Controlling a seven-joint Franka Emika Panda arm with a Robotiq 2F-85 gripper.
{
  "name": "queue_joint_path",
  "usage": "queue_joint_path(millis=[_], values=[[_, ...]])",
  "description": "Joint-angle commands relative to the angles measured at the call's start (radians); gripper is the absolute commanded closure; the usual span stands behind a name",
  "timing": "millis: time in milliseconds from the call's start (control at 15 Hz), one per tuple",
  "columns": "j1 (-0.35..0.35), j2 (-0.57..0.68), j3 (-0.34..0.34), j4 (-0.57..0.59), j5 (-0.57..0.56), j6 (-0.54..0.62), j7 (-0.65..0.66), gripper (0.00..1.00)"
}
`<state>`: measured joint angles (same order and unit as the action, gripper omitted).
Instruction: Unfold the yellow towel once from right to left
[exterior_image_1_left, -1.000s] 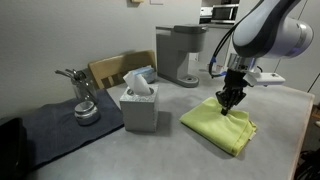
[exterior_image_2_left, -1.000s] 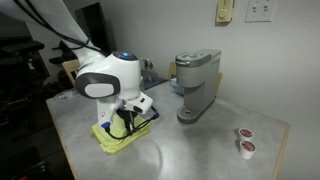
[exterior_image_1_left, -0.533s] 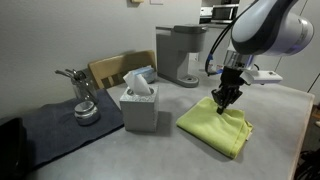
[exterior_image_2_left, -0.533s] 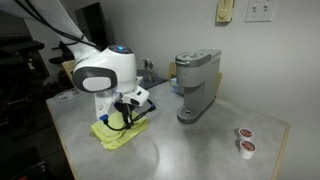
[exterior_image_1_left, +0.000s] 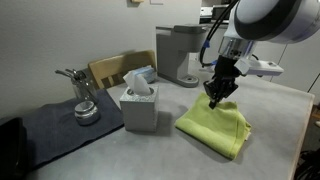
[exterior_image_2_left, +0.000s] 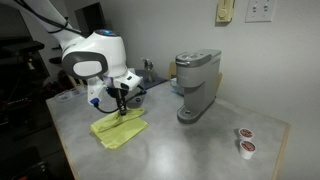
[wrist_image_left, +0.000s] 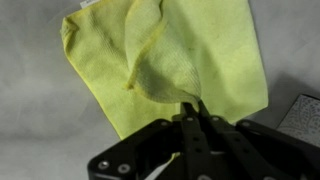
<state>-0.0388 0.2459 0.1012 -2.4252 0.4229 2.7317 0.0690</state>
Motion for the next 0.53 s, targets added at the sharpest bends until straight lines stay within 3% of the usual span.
queue_joint_path(millis=[0,133,467], values=[[0.005,-0.046,0.022,-0.029,0.056,0.016,-0.014,0.99],[-0.007,-0.036,0.056,-0.012,0.146,0.005,-0.066,0.99],[-0.045,0.01,0.155,0.049,0.53,-0.027,-0.347,0.99]])
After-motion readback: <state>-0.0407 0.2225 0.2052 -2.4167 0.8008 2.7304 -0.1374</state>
